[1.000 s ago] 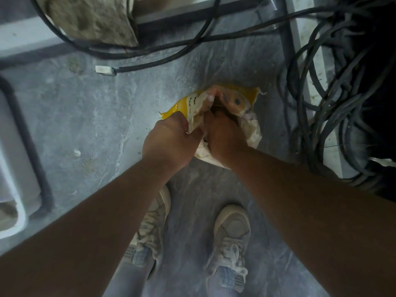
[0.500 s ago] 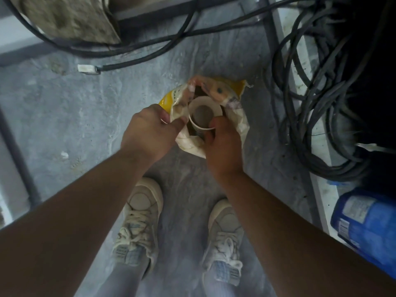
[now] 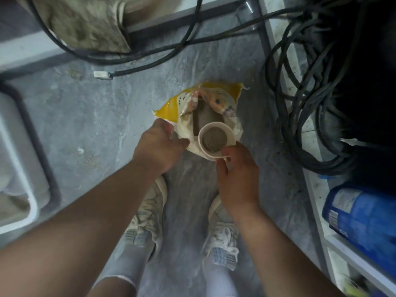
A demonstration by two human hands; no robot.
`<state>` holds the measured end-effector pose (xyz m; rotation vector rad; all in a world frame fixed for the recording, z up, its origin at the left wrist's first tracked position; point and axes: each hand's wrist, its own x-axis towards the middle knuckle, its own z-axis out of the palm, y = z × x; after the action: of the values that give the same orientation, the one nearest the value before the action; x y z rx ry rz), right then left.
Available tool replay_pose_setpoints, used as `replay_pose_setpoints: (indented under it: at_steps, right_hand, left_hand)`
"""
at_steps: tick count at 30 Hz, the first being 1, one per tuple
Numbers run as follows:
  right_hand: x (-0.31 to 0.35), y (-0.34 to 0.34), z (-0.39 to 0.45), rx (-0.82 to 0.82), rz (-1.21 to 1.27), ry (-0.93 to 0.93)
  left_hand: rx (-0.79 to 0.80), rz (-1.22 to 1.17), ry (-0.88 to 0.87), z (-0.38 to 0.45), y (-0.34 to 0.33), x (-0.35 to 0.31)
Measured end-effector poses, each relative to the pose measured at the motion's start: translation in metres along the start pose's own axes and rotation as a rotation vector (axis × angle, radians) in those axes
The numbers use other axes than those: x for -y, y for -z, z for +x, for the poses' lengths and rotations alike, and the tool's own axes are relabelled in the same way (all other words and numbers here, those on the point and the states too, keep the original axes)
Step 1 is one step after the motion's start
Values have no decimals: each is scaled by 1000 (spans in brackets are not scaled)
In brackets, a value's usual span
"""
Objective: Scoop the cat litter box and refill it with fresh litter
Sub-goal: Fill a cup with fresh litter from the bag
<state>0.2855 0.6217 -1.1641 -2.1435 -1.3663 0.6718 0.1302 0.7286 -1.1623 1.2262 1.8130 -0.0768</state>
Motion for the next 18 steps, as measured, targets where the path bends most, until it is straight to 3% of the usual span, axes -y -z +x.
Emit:
replay_pose_setpoints:
  at_steps: [9, 13, 18]
  right_hand:
    - [58, 99, -38, 121, 50, 73]
    - [98, 149, -50, 205, 124, 133]
    - [153, 200, -66, 314, 161, 172]
  left_hand:
    - [210, -180, -205, -135, 25, -21]
    - [174, -295, -347, -190, 61, -47]
    - [59, -360, -308, -253, 102, -54]
